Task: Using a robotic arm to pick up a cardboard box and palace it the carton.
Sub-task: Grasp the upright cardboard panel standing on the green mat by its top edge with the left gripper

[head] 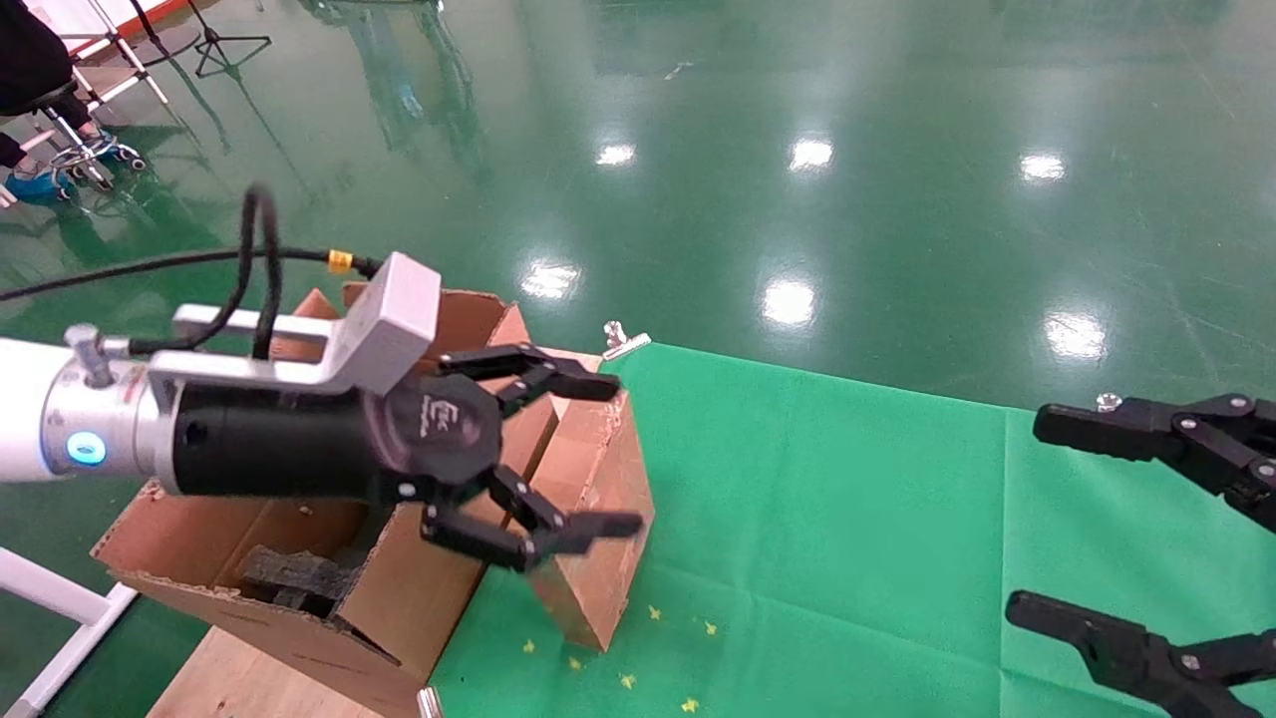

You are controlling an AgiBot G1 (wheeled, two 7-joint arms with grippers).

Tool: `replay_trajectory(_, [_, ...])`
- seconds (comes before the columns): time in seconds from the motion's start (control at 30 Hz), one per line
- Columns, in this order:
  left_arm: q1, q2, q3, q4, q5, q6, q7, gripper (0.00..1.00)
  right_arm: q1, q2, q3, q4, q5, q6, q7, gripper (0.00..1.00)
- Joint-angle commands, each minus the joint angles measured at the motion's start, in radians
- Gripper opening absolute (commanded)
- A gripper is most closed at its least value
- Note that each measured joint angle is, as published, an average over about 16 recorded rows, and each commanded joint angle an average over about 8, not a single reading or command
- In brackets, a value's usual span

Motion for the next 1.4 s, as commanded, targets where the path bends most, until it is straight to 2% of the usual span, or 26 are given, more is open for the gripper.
replay_trajectory(0.03, [-0.024,-0.029,0.021,-0.015,0.062,-0.015,-0.06,1.0,0.0,0.0,0.0,0.0,0.0,0.0,0.0,0.0])
replay_trajectory(0.2, [-0.059,-0.052,0.047,-0.027,0.131,-0.036,-0.168,1.0,0.0,0.0,0.0,0.0,0.0,0.0,0.0,0.0])
replay_trajectory(0.43, [-0.075,-0.055,0.059,-0.021,0.155,-0.039,-0.193,1.0,0.0,0.0,0.0,0.0,0.0,0.0,0.0,0.0])
replay_trajectory(0.57, [-0.116,-0.047,0.086,-0.011,0.218,-0.023,-0.247,1.0,0.0,0.0,0.0,0.0,0.0,0.001,0.0,0.0])
replay_trajectory(0.73, [-0.229,-0.004,0.151,-0.014,0.37,0.011,-0.438,1.0,0.0,0.0,0.0,-0.001,0.0,0.0,0.0,0.0])
replay_trajectory(0.87, [-0.328,0.054,0.213,-0.016,0.489,0.065,-0.618,1.0,0.0,0.0,0.0,-0.001,0.0,0.0,0.0,0.0])
replay_trajectory(1.03, [-0.429,0.132,0.296,-0.011,0.607,0.135,-0.794,1.0,0.0,0.0,0.0,-0.001,0.0,0.001,0.0,0.0])
replay_trajectory(1.2, [-0.493,0.18,0.381,-0.005,0.678,0.159,-0.915,1.0,0.0,0.0,0.0,-0.001,0.0,0.001,0.0,0.0])
replay_trajectory(1.4, [-0.534,0.206,0.472,-0.002,0.717,0.158,-0.997,1.0,0.0,0.0,0.0,-0.001,0.0,0.001,0.0,0.0])
